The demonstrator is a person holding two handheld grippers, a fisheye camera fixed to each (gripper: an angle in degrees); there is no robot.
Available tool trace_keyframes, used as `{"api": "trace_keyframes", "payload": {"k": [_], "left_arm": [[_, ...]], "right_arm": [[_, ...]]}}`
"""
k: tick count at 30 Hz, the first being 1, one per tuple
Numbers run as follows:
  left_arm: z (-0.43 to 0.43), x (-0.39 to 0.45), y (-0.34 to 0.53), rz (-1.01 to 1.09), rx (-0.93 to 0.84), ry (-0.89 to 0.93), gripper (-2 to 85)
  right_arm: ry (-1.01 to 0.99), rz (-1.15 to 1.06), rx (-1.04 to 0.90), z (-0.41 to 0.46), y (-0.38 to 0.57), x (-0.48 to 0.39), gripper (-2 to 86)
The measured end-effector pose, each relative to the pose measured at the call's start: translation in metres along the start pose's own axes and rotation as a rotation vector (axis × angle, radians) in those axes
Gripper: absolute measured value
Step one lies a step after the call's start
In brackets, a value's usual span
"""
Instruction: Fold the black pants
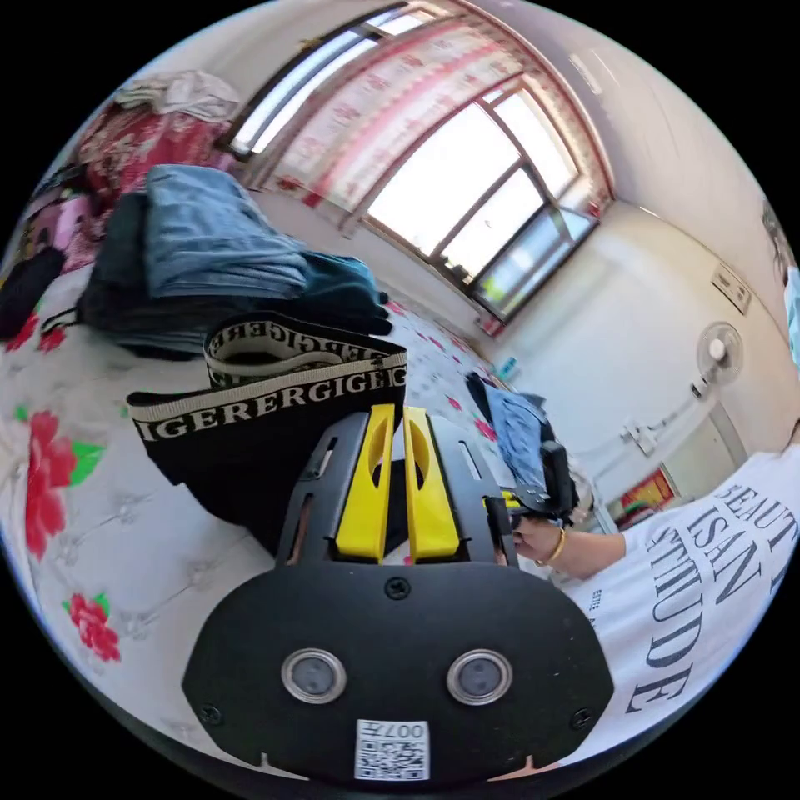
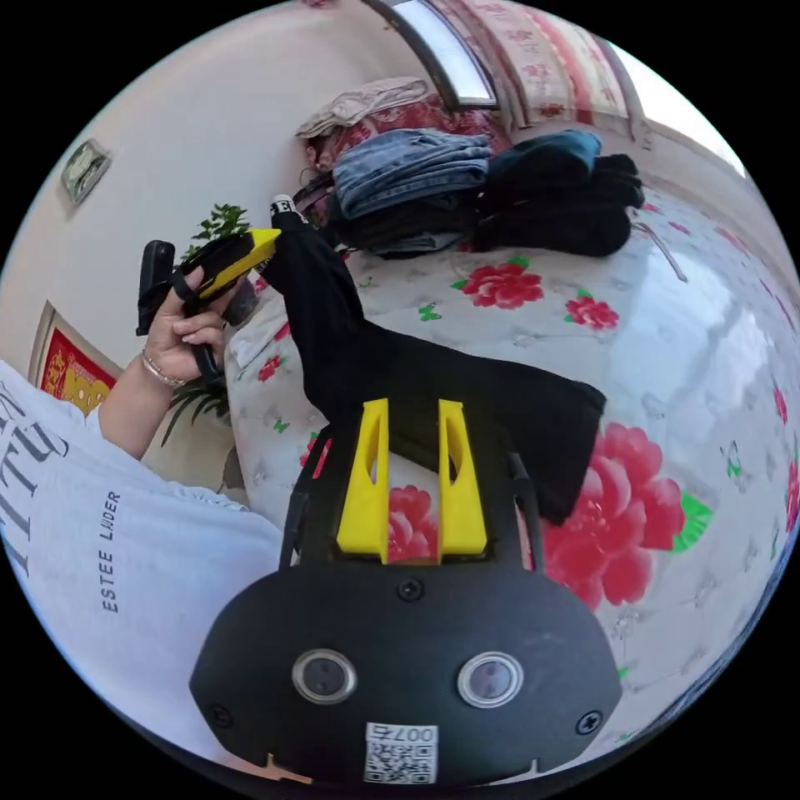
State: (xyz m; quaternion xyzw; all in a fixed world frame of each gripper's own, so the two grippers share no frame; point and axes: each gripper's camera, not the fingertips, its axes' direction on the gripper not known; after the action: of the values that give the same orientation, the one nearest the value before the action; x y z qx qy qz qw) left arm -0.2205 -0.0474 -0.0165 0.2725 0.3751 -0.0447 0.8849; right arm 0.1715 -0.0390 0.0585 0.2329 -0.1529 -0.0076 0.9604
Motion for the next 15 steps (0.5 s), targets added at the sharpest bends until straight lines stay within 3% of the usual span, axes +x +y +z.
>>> {"api": "trace_keyframes", "payload": {"k": [2, 7, 15], "left_arm": [[0.065, 0.025, 0.003, 0.064, -0.104, 0.162, 2.9], [0.132, 0.019, 0.035, -0.031, -0.281, 0.185, 5.9], [0.086, -0.067, 0.057, -0.274, -0.250, -0.094, 7.5]], "right_arm": [[0.005, 0.123, 0.050, -0.025, 0.021, 0.042, 7.8], [-0.002, 0.383, 0.145, -0.075, 0.075, 0.137, 8.1], [-0.119, 0.492, 0.153, -0.078, 0.077, 0.233, 9.5]]}}
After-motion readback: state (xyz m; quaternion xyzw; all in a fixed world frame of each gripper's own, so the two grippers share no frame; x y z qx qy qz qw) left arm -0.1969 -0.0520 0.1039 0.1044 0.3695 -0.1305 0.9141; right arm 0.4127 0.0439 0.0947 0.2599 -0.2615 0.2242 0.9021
